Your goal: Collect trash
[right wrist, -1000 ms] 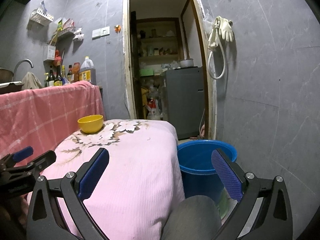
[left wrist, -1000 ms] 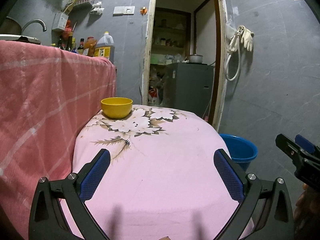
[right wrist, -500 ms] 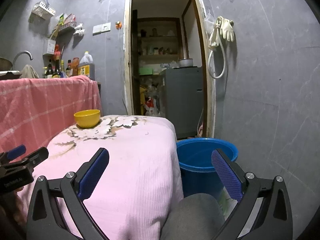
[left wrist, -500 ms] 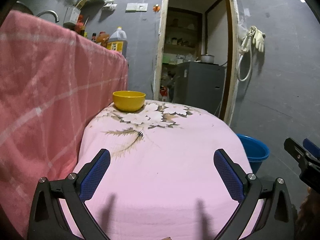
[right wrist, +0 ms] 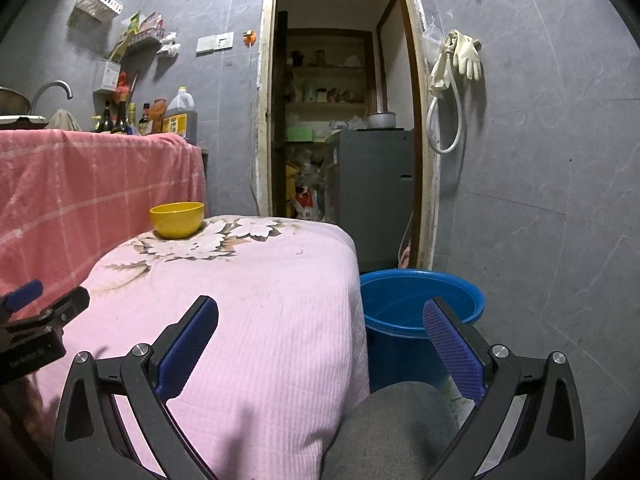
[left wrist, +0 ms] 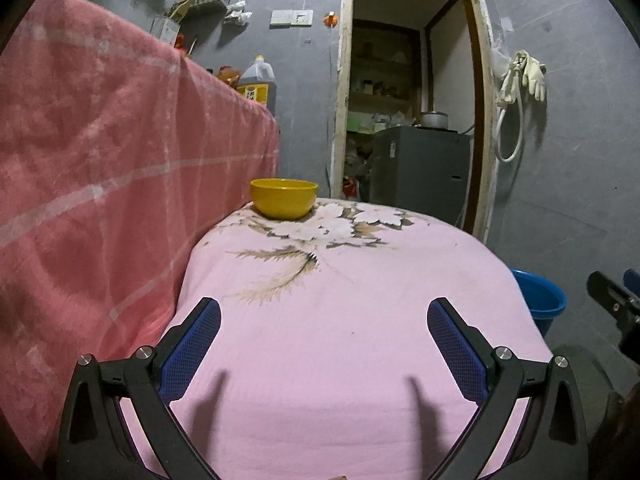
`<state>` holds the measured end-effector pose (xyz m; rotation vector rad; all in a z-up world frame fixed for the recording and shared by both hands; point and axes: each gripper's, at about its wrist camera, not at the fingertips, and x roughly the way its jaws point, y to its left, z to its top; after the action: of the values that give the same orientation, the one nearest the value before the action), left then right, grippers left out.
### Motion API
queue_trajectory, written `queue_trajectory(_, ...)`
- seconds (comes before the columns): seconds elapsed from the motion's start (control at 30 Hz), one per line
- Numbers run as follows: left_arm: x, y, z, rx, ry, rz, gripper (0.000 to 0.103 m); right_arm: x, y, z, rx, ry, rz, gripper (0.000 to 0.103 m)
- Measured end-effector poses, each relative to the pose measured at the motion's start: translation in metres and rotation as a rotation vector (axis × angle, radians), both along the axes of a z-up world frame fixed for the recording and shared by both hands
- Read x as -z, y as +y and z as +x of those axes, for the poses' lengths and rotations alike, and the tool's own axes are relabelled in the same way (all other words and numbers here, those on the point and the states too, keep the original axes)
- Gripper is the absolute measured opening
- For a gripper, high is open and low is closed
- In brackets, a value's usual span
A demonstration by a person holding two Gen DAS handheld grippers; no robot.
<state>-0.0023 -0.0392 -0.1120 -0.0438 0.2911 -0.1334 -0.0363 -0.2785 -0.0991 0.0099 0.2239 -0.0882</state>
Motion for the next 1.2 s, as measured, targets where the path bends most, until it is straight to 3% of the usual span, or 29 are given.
queue_trajectory(0.23,-0.003,0.002,-0.004,-0.002,-0.02,-0.005,0.101,0.002,0.005,0.0,0.001,-0.005,-0.03,0.103)
queue_trajectory(1.2,-0.003,0.0,-0.003,0.012,-0.026,0.008,0.101,0.005,-0.007,0.002,0.014,0.023,0.016,0.103)
